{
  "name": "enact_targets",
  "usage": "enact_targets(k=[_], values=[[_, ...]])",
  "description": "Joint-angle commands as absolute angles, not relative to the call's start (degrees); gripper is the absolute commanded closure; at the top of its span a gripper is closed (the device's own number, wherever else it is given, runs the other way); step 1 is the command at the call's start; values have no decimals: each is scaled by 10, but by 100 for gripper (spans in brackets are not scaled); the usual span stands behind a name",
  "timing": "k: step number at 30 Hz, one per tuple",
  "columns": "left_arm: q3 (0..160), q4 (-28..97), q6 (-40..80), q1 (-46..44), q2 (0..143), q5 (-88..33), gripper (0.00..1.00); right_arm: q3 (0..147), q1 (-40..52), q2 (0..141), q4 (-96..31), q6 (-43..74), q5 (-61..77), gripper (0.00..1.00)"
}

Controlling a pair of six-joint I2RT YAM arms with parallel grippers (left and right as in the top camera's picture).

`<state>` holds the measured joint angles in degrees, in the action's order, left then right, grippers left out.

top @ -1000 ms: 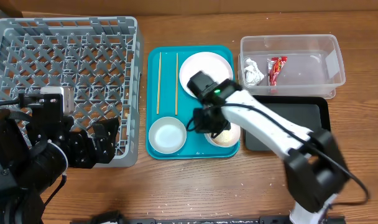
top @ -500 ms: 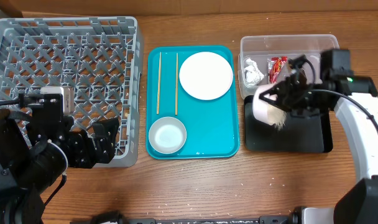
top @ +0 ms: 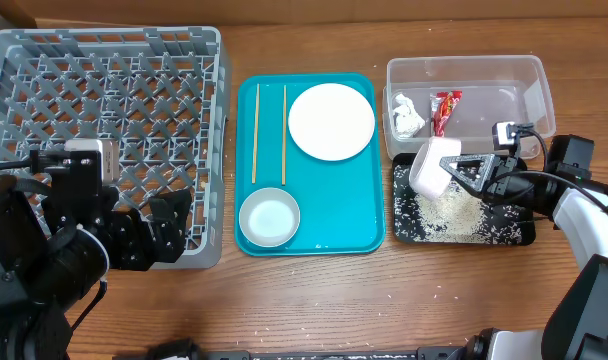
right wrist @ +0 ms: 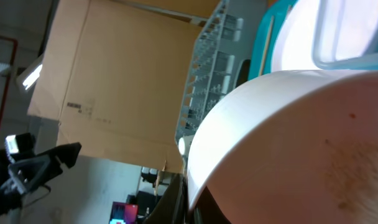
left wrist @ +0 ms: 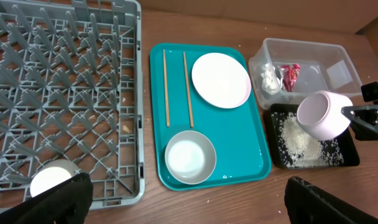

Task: Sort waste into correct bins and load items into the dishwasher
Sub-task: 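Tip the plate over the black tray to dump the rice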

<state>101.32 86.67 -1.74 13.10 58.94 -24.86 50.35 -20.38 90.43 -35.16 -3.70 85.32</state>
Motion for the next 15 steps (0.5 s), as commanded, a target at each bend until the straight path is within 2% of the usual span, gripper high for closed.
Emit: enact_targets(k=[1, 3, 5, 6, 7, 8, 10, 11, 13, 14, 15], values=[[1016, 866, -30, 128, 590, -249, 0, 506, -205, 899, -360, -66, 881, 96], [1016, 866, -30, 128, 590, -249, 0, 506, -206, 901, -361, -42, 801, 96], [1016, 866, -30, 128, 590, -249, 0, 506, -206, 901, -385, -68, 857, 96], [1016, 866, -30, 128, 590, -249, 0, 506, -206, 901, -383, -77, 836, 96], [1016, 866, -30, 128, 590, -249, 0, 506, -206, 903, -374, -58, 783, 96], [1016, 866, -30, 128, 590, -249, 0, 506, -206, 905, -368, 12, 756, 96], [1016, 866, -30, 128, 590, -249, 0, 506, -203, 903, -394, -59, 868, 96], [1016, 866, -30, 128, 590, -249, 0, 506, -201, 903, -397, -81, 853, 96], [1016, 866, -30, 128, 590, -249, 0, 506, -200, 905, -388, -17, 744, 96], [1016, 866, -30, 128, 590, -249, 0, 506, -200, 905, -392, 18, 744, 96], [1016, 866, -30, 128, 590, -249, 0, 506, -200, 903, -409, -25, 840, 96]])
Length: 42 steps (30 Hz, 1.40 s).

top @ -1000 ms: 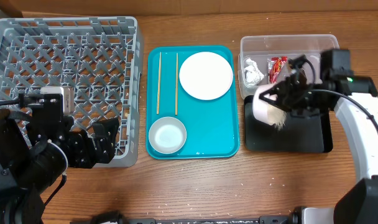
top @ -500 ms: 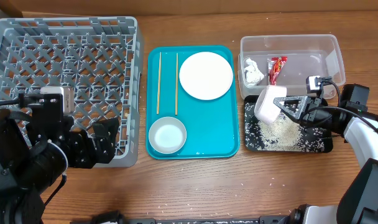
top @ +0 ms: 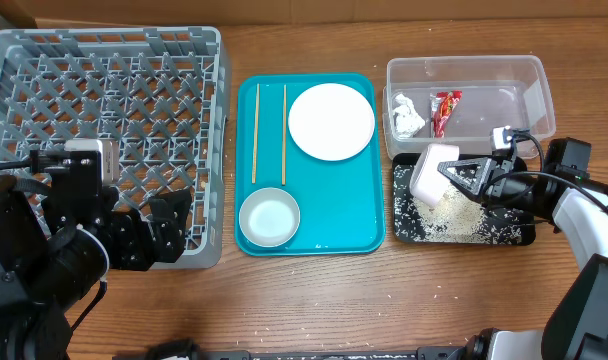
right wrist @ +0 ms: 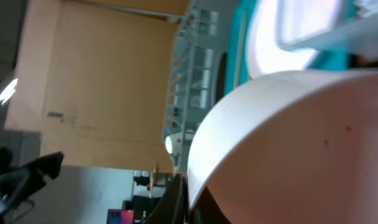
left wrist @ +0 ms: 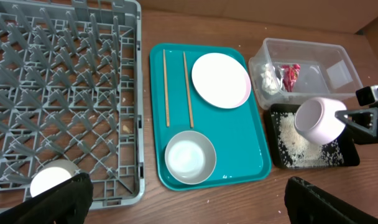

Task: Sort waste into correct bins and load items into the dishwasher
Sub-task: 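Tip the plate over the black tray to dump the rice, then set the emptied plate back on the teal tray with the right gripper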

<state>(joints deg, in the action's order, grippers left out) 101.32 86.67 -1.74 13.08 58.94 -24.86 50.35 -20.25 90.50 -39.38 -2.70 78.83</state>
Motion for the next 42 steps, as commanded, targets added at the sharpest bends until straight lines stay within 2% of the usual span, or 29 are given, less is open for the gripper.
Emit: enact_targets(k=[1, 2, 4, 6, 10, 11, 14, 18, 19, 22, 25, 26, 27, 28, 30, 31, 37, 42], values=[[1016, 866, -30, 128, 590, -249, 0, 506, -195, 901, -417, -88, 899, 96], [1016, 866, -30, 128, 590, -249, 0, 507, -193, 900, -409, -109, 872, 96], [1016, 866, -30, 128, 590, -249, 0, 507, -193, 902, -384, -2, 777, 96], [1016, 866, -30, 128, 590, -249, 0, 508, -185, 895, -395, 6, 850, 96], [1016, 866, -30, 128, 590, -249, 0, 570, -110, 844, -434, 37, 717, 96], [1016, 866, -30, 128, 590, -249, 0, 595, -83, 835, -454, 37, 672, 96], [1016, 866, -30, 128, 590, -249, 0, 710, 55, 823, -564, 50, 384, 96], [1016, 866, -30, 128, 590, -249, 0, 728, 203, 828, -562, 95, 189, 96], [1016, 866, -30, 128, 590, -249, 0, 728, 287, 853, -557, 126, 104, 96], [1016, 866, -30, 128, 590, -249, 0, 728, 369, 912, -535, 155, 46, 96], [1016, 866, -30, 128, 590, -249, 0, 728, 411, 964, -502, 166, -4, 95], [1016, 866, -30, 128, 590, -249, 0, 728, 418, 974, -495, 165, 1, 91], [1016, 866, -30, 128, 590, -249, 0, 728, 424, 982, -490, 165, 3, 80], [1016, 866, -30, 128, 590, -249, 0, 728, 432, 988, -488, 163, 1, 63], [1016, 866, -30, 128, 590, -249, 0, 732, 435, 988, -489, 149, -4, 43], [1016, 866, -30, 128, 590, -249, 0, 740, 435, 987, -495, 148, -4, 39], [1016, 866, -30, 128, 590, -249, 0, 875, 384, 999, -544, 107, 35, 35], [1016, 866, -30, 128, 590, -249, 0, 898, 336, 1070, -449, 50, 36, 36]])
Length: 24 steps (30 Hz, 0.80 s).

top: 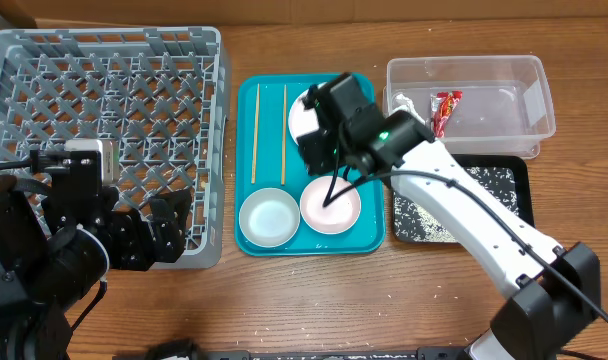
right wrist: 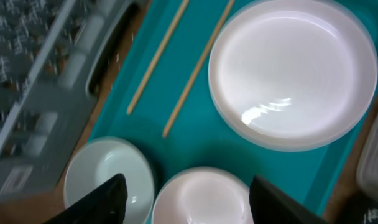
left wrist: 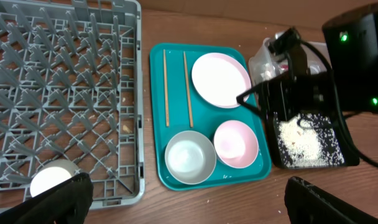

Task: Sort waste into correct bins and load items into the dishwasher
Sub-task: 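Set the emptied plate back on the teal tray with the right gripper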

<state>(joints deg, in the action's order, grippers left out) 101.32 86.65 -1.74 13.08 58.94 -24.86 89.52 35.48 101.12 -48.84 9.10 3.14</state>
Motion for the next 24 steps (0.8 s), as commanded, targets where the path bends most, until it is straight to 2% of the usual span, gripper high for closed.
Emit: enact_targets(k=[1, 10, 17, 20, 22, 24], values=[[1016, 866, -30, 128, 590, -249, 0, 898, 335, 1077, -439, 50, 36, 36], [1016, 866, -30, 128, 590, -249, 0, 898, 334, 1205, -316, 43, 57, 39], [1016, 866, -30, 128, 590, -249, 0, 897, 339, 1244, -342, 47, 63, 58], [1016, 866, -30, 128, 590, -249, 0, 897, 344, 1244, -346, 47, 63, 74], [1016, 866, -30, 128, 590, -249, 0, 897, 344, 1244, -353, 47, 61, 88], [1016, 866, -30, 128, 590, -249, 0, 898, 344, 1242, -357, 47, 61, 90]])
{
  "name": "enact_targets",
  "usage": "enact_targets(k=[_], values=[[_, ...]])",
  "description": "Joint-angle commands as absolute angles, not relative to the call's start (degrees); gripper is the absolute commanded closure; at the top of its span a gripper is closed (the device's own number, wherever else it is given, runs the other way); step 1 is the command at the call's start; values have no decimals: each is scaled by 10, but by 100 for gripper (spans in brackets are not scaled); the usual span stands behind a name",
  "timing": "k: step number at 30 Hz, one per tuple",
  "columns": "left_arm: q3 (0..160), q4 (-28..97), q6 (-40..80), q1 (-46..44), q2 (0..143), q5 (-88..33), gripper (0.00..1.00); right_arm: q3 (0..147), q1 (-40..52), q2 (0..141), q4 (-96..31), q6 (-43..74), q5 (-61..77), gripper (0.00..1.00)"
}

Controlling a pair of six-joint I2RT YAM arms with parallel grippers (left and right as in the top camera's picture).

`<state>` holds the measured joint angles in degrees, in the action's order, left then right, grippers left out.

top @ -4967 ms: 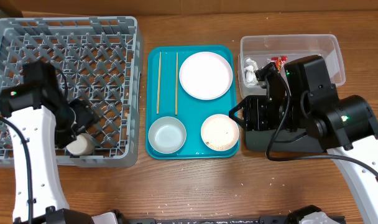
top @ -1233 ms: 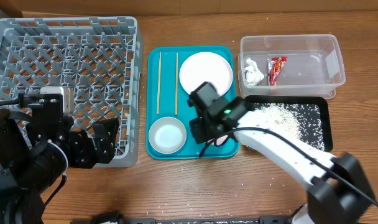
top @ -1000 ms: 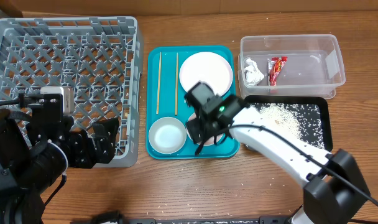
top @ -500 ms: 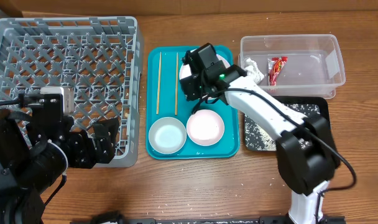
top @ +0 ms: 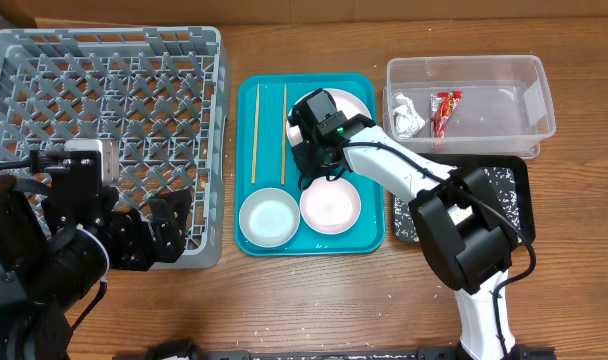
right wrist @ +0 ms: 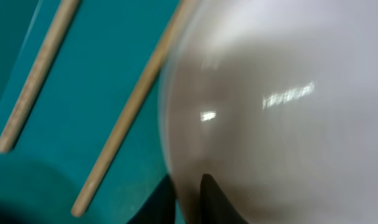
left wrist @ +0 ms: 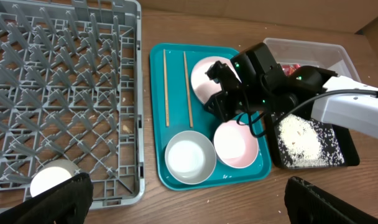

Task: Sort waste into correct bins and load items into the dishwasher

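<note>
On the teal tray [top: 246, 160] lie a white plate [top: 356, 108], two wooden chopsticks [top: 254, 130], a pale grey bowl [top: 269, 217] and an empty pink bowl [top: 330, 207]. My right gripper [top: 306, 150] reaches down at the plate's left rim. In the right wrist view its fingers [right wrist: 215, 199] straddle that rim [right wrist: 186, 180], shut on the plate [right wrist: 270, 93], with a chopstick [right wrist: 130, 112] just beside. My left gripper [top: 149, 235] hangs open near the front of the grey dish rack [top: 104, 100], away from the tray.
A clear bin [top: 484, 90] at the back right holds a crumpled tissue [top: 408, 115] and a red wrapper [top: 445, 108]. A black tray with rice [left wrist: 307, 140] sits in front of it, partly under the right arm. A white cup [left wrist: 49, 180] stands in the rack's near corner.
My right gripper was open above the tray between the plate and the pink bowl. Now it is down at the plate's left rim and shut on it. The left arm has not moved.
My right gripper held the pink bowl tipped over the black tray, where rice lay. Half a second later it held it there still. Then the bowl stood empty on the teal tray with the gripper open above. Now the gripper grips the plate's rim.
</note>
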<state>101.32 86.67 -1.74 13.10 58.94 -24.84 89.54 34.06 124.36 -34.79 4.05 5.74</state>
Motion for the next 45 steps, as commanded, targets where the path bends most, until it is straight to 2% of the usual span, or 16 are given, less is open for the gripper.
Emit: enact_targets(k=[1, 6, 7, 9, 10, 16, 20, 22, 26, 28, 33, 34, 39, 40, 45], values=[[1016, 866, -30, 128, 590, -249, 0, 898, 344, 1239, -359, 47, 61, 91], [1016, 866, -30, 128, 590, -249, 0, 913, 337, 1210, -359, 47, 61, 90], [1016, 866, -30, 128, 590, -249, 0, 919, 336, 1204, -359, 47, 61, 81], [1016, 866, -30, 128, 590, -249, 0, 926, 336, 1200, -359, 46, 61, 51], [1016, 866, -30, 128, 590, -249, 0, 928, 336, 1199, -361, 46, 61, 49], [1016, 866, -30, 128, 590, -249, 0, 988, 343, 1159, -424, 48, 100, 49], [1016, 866, -30, 128, 590, -249, 0, 998, 359, 1149, -428, 133, 123, 59], [1016, 866, -30, 128, 590, -249, 0, 998, 369, 1149, -449, 138, 121, 64], [1016, 866, -30, 128, 590, -249, 0, 1002, 373, 1129, -500, 173, 121, 62], [1016, 866, -30, 128, 590, -249, 0, 1011, 372, 1100, -526, 174, 121, 59], [1016, 866, -30, 128, 590, -249, 0, 1015, 379, 958, -537, 163, 121, 33], [1016, 866, -30, 128, 590, -249, 0, 1015, 379, 926, -537, 163, 121, 0], [1016, 866, -30, 128, 590, -249, 0, 1015, 378, 808, -576, 160, 117, 0], [1016, 866, -30, 128, 590, -249, 0, 1015, 376, 778, -614, 128, 57, 0], [1016, 866, -30, 128, 590, -249, 0, 1015, 334, 680, -748, 128, -86, 0]])
